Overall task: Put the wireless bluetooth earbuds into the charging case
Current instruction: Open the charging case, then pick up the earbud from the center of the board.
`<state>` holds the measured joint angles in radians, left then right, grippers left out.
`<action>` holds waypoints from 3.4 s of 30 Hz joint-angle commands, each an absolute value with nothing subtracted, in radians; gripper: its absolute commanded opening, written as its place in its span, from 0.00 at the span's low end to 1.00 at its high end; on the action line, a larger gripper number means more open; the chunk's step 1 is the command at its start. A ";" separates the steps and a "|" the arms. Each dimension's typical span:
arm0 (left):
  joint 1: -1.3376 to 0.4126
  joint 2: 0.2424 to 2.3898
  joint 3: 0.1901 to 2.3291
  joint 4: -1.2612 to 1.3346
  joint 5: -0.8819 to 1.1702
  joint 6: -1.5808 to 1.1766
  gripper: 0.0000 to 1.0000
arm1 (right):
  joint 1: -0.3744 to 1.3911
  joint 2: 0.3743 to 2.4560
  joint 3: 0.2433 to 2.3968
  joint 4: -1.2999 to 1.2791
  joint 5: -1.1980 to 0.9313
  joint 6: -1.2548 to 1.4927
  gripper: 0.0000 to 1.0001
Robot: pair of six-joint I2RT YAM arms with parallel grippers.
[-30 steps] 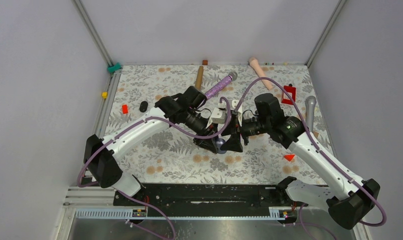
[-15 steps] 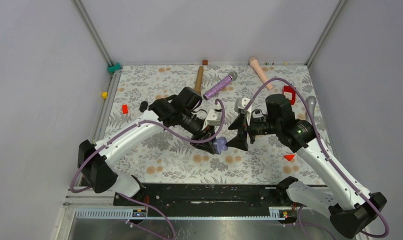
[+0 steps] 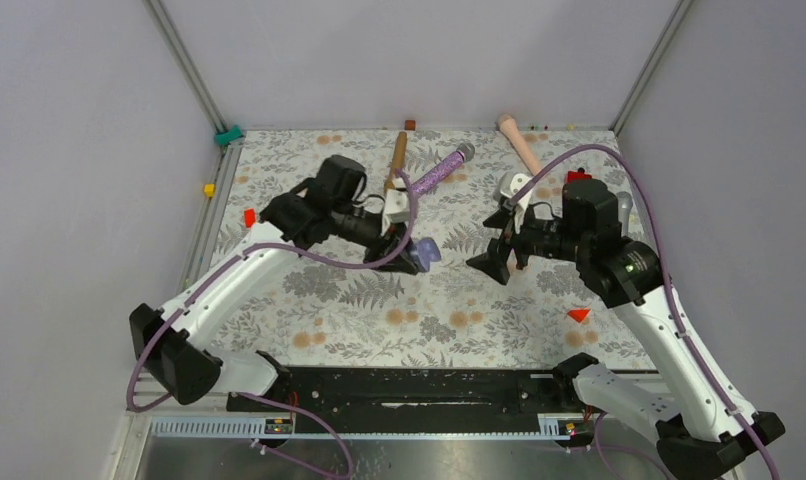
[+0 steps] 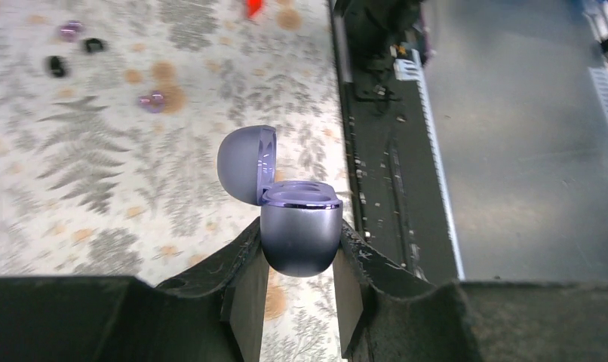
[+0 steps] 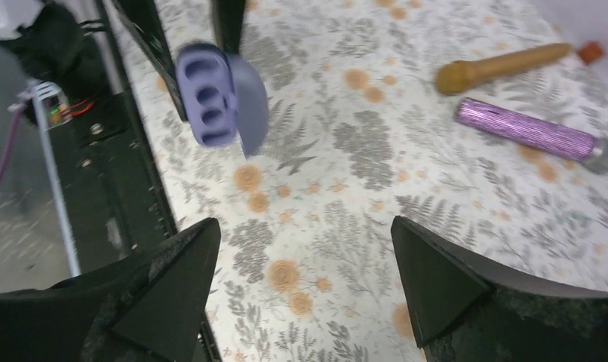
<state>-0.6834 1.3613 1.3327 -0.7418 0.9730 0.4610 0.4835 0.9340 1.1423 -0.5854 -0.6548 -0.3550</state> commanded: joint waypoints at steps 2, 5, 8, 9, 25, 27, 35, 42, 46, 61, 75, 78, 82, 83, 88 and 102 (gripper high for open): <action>-0.544 1.253 1.350 -0.669 0.985 0.450 0.00 | 0.429 0.990 1.208 -0.620 -0.426 -0.316 0.92; -0.460 1.209 1.318 -0.648 1.008 0.461 0.00 | 0.405 1.055 1.182 -0.619 -0.311 -0.309 0.91; -0.386 1.187 1.268 -0.624 1.040 0.457 0.00 | 0.367 1.131 1.149 -0.595 -0.209 -0.287 0.90; -0.367 1.181 1.250 -0.623 1.051 0.460 0.00 | 0.349 1.158 1.146 -0.595 -0.192 -0.292 0.89; -0.162 1.112 1.124 -0.887 1.224 0.778 0.00 | 0.029 1.631 1.423 -0.686 -0.014 -0.400 0.77; -0.158 1.125 1.125 -0.935 1.245 0.822 0.00 | 0.023 1.682 1.460 -0.688 0.061 -0.390 0.76; -0.141 1.172 1.153 -1.092 1.303 0.961 0.00 | 0.008 1.830 1.541 -0.658 0.231 -0.335 0.69; -0.103 1.171 1.139 -1.133 1.361 1.024 0.00 | 0.007 1.903 1.561 -0.645 0.296 -0.350 0.61; -0.098 1.166 1.128 -1.134 1.383 1.034 0.00 | 0.006 1.942 1.577 -0.651 0.250 -0.359 0.54; -0.096 1.171 1.121 -1.135 1.408 1.046 0.00 | 0.010 2.088 1.720 -0.771 0.056 -0.412 0.41; -0.094 1.180 1.119 -1.135 1.416 1.046 0.00 | 0.009 2.161 1.750 -0.832 -0.017 -0.448 0.38; -0.094 1.182 1.119 -1.135 1.417 1.046 0.00 | 0.009 2.183 1.766 -0.856 -0.015 -0.449 0.38; -0.093 1.184 1.120 -1.135 1.417 1.046 0.01 | 0.012 2.190 1.774 -0.857 -0.016 -0.445 0.37; -0.092 1.184 1.120 -1.134 1.417 1.045 0.01 | 0.013 2.193 1.777 -0.860 -0.012 -0.444 0.37; -0.092 1.186 1.119 -1.134 1.418 1.046 0.01 | 0.027 2.197 1.781 -0.868 -0.007 -0.460 0.37; -0.091 1.193 1.120 -1.137 1.420 1.049 0.01 | 0.064 2.206 1.773 -0.878 -0.009 -0.489 0.39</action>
